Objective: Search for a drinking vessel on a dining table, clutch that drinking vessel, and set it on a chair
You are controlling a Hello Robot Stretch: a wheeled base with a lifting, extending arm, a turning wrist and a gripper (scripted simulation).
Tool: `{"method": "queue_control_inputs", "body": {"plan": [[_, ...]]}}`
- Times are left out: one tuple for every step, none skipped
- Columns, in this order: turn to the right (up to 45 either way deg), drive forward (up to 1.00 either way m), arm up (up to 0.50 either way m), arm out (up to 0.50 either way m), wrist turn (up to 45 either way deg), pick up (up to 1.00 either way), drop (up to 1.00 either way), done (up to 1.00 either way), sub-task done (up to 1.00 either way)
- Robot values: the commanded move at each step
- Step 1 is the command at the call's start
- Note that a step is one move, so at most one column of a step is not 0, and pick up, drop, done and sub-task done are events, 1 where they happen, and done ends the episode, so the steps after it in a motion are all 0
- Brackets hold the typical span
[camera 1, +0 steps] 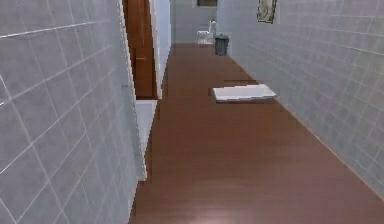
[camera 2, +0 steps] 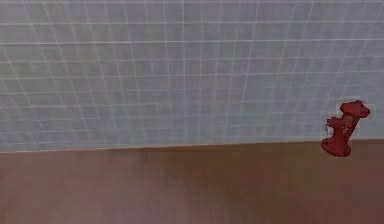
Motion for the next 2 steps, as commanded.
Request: {"method": "queue_control_inputs", "body": {"plan": [[0.0,1.0,0.0,0.0,0.0,0.0,0.0,0.0,0.0],[0.0,0.75,0.0,0.0,0.0,0.0,0.0,0.0,0.0]]}}
